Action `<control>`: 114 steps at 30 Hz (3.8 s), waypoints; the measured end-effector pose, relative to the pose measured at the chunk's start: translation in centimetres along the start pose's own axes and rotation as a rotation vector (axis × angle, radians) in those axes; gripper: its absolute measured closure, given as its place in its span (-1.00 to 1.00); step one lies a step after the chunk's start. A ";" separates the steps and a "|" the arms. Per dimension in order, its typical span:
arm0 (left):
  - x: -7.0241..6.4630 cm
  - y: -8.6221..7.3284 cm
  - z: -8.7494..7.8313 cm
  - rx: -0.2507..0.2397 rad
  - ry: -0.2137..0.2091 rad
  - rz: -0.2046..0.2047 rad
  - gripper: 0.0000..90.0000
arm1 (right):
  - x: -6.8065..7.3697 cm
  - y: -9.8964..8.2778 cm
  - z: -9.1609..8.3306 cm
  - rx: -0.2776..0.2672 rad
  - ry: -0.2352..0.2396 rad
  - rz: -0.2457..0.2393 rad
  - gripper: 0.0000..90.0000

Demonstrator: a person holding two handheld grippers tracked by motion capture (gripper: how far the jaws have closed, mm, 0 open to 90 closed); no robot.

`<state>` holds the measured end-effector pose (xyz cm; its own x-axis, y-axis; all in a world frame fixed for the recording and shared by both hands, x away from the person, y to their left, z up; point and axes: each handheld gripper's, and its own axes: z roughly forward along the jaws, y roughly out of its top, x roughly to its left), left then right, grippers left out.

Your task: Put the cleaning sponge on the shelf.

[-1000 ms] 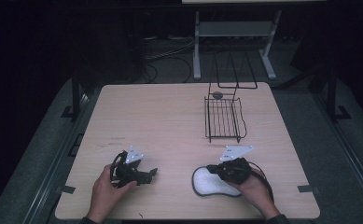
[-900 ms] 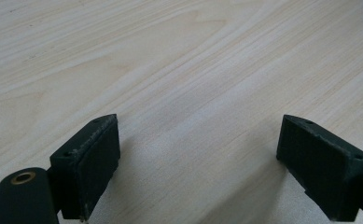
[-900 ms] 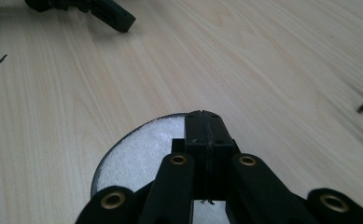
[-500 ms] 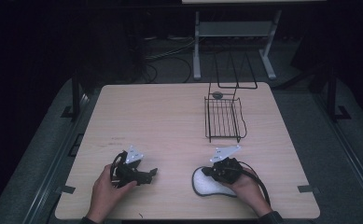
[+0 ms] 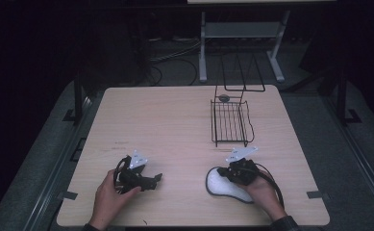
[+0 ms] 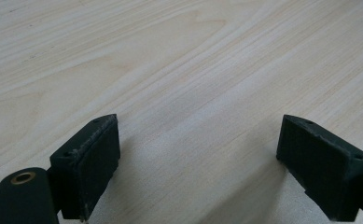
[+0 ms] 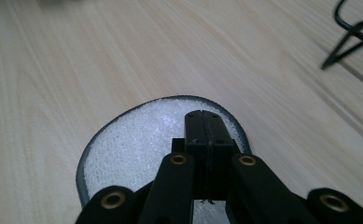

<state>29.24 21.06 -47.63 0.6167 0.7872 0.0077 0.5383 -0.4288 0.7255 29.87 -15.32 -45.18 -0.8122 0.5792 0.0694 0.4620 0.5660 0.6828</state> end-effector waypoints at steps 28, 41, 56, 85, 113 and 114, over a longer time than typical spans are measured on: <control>0.0 0.0 0.0 0.000 0.000 0.000 -0.72 | -6.0 -4.6 -4.6 -0.032 -0.180 0.198 1.00; 0.0 0.0 0.0 0.000 0.000 0.000 -0.72 | -5.4 -6.4 -7.7 -0.071 -0.179 0.306 0.10; 0.0 0.0 0.0 0.000 0.000 0.000 -0.72 | -4.2 -6.8 -6.4 -0.021 -0.182 0.308 -0.70; 0.0 0.0 0.0 0.000 0.000 0.001 -0.72 | -3.9 -6.6 -4.7 0.079 -0.166 0.274 -0.63; 0.0 0.0 0.0 0.000 0.000 0.001 -0.72 | -3.8 -6.0 -7.4 -0.033 -0.129 0.275 0.13; 0.0 0.0 0.0 0.000 0.000 0.000 -0.72 | -3.8 -6.0 -7.6 -0.039 -0.123 0.275 0.18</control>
<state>29.24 21.07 -47.62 0.6168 0.7871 0.0080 0.5380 -0.4290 0.7256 27.48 -25.38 -43.99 -0.6079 0.7759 0.1683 0.6425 0.3562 0.6785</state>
